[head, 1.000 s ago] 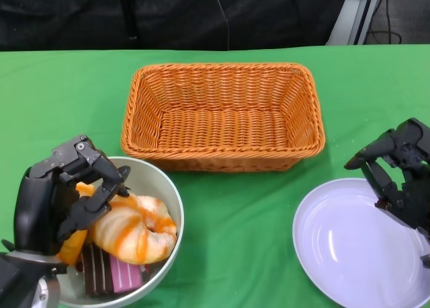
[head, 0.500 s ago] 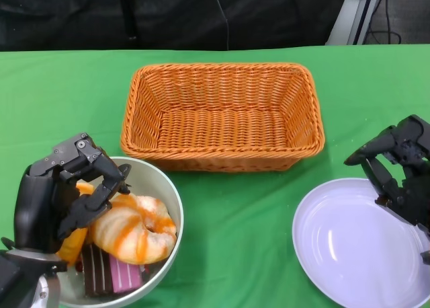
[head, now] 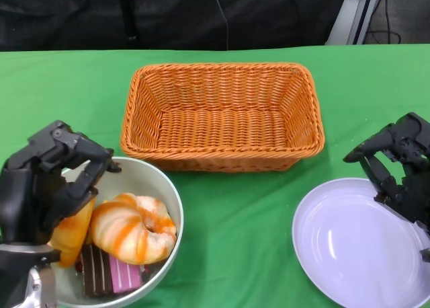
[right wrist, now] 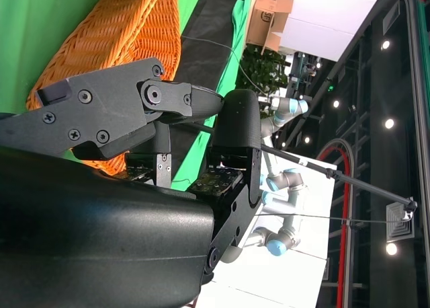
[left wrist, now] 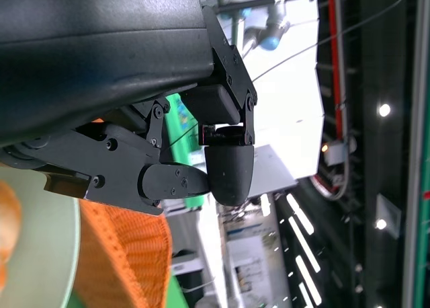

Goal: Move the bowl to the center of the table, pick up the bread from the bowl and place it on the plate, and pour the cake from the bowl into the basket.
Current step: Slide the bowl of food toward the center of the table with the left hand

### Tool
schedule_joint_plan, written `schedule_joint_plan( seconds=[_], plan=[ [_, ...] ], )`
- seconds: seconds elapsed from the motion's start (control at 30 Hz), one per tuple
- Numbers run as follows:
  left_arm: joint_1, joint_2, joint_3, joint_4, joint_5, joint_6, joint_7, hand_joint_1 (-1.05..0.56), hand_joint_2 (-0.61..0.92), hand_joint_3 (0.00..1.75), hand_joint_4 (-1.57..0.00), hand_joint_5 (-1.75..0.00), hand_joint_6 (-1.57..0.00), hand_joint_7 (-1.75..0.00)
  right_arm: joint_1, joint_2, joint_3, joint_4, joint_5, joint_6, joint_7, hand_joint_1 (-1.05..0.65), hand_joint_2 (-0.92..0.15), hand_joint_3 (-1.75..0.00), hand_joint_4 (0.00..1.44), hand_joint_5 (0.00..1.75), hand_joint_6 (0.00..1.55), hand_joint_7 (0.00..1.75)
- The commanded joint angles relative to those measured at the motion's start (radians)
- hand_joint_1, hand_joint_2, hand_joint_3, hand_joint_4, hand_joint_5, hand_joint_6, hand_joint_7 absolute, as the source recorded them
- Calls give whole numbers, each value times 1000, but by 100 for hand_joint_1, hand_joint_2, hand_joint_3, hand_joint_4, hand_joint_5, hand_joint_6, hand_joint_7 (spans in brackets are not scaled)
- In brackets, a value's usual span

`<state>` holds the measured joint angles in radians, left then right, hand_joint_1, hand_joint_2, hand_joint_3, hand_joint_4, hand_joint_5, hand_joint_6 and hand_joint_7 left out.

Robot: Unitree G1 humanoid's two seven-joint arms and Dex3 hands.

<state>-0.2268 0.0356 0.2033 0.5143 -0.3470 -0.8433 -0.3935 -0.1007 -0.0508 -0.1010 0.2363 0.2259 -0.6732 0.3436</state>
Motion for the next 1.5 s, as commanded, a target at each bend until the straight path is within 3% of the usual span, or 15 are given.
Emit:
schedule_joint_plan(
  seconds=[0.03, 0.23, 0.33, 0.43, 0.67, 0.9, 1.03, 1.17, 1.5],
  plan=[
    [-6, 14, 37, -26, -5, -2, 40, -26, 92, 26, -82, -91, -97, -49, -10, -6, -12, 9, -1, -16, -13, -11, -92, -43, 68, 140, 68, 124],
    [15, 44, 72, -89, 31, 54, 106, -36, 92, 20, -86, -32, -95, -5, -17, -6, -11, 27, 12, -30, -7, -11, -92, -42, 69, 138, 70, 120],
    [35, 71, 86, -118, 47, 91, 121, -43, 92, 19, -85, -12, -88, 0, -16, -7, -8, 23, 18, -19, -4, -11, -92, -41, 70, 138, 70, 119],
    [56, 102, 97, -138, 56, 122, 122, -52, 92, 22, -79, -5, -78, 0, -18, -7, -9, 25, 26, -13, 1, -11, -92, -42, 69, 138, 70, 118],
    [99, 159, 125, -155, 92, 198, 151, -65, 92, 31, -65, 0, -60, 0, -22, -4, -8, 35, 19, -18, -2, -11, -92, -43, 69, 136, 70, 118],
    [123, 172, 128, -154, 109, 282, 176, -77, 92, 36, -54, 0, -48, 0, -28, -3, -9, 45, 11, -25, -7, -12, -92, -42, 69, 135, 70, 118],
    [132, 174, 125, -146, 122, 323, 179, -82, 92, 48, -42, 0, -38, 0, -28, 0, -8, 44, 9, -25, -10, -11, -92, -43, 69, 134, 70, 118],
    [138, 167, 119, -146, 109, 389, 174, -82, 92, 60, -31, 0, -29, 0, -27, 2, -9, 45, 14, -24, -9, -11, -92, -44, 70, 134, 71, 119],
    [127, 151, 98, -120, 155, 457, 221, -82, 92, 65, -22, 0, -18, 0, -23, -6, -10, 36, 21, -29, 3, -10, -92, -43, 71, 137, 70, 121]
  ],
)
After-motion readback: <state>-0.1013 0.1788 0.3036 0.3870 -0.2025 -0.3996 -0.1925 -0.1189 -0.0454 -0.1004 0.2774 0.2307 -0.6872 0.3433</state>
